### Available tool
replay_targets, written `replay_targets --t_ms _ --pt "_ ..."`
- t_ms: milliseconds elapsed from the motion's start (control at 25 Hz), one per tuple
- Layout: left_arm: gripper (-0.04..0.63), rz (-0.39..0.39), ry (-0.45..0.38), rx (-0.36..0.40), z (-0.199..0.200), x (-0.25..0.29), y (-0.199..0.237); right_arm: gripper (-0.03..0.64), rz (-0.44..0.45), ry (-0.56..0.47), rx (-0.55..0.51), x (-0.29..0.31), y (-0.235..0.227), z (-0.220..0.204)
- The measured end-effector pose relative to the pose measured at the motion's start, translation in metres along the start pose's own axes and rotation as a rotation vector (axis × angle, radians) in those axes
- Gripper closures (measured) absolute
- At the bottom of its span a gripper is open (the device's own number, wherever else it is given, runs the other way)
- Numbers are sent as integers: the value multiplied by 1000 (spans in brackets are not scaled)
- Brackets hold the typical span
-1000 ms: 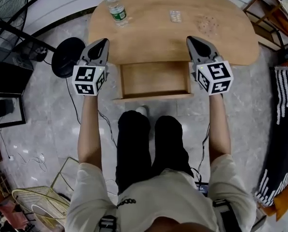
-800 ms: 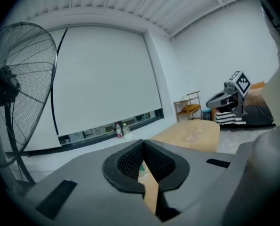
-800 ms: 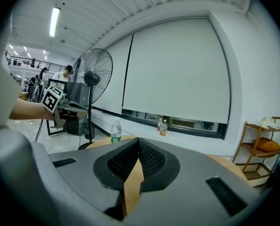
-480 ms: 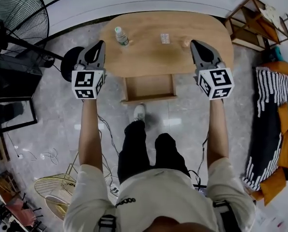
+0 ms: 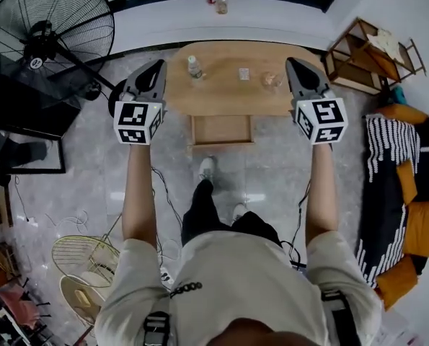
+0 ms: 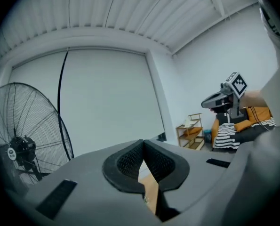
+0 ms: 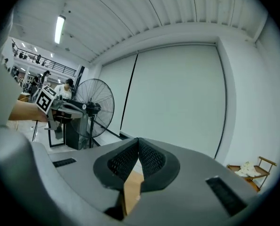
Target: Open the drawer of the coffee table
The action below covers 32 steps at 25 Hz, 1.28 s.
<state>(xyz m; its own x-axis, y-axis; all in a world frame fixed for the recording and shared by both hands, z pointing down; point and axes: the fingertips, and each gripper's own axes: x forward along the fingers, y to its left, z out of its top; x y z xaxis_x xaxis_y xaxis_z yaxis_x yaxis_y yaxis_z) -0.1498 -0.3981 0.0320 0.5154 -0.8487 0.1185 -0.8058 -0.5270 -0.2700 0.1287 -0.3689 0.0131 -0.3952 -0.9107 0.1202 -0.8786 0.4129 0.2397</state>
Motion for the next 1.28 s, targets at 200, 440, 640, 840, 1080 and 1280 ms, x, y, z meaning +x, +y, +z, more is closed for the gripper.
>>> replay_targets --t_ms 200,440,640,840,1080,1280 --pt "577 6 -35 12 53 -59 -35 611 19 -46 -8 -58 15 41" --pt "577 -2 -70 12 97 -121 -87 611 36 -73 -28 -135 33 64" --pt "577 8 -100 9 116 -160 -123 611 40 -86 -48 -187 42 71" --pt "577 -9 -100 34 126 -191 -162 611 45 -105 -59 -231 54 75" --pt "577 36 -125 62 133 -224 -186 611 47 -123 -44 -264 68 75" --pt "577 12 -117 59 131 -240 -201 611 47 -133 -51 -284 77 75"
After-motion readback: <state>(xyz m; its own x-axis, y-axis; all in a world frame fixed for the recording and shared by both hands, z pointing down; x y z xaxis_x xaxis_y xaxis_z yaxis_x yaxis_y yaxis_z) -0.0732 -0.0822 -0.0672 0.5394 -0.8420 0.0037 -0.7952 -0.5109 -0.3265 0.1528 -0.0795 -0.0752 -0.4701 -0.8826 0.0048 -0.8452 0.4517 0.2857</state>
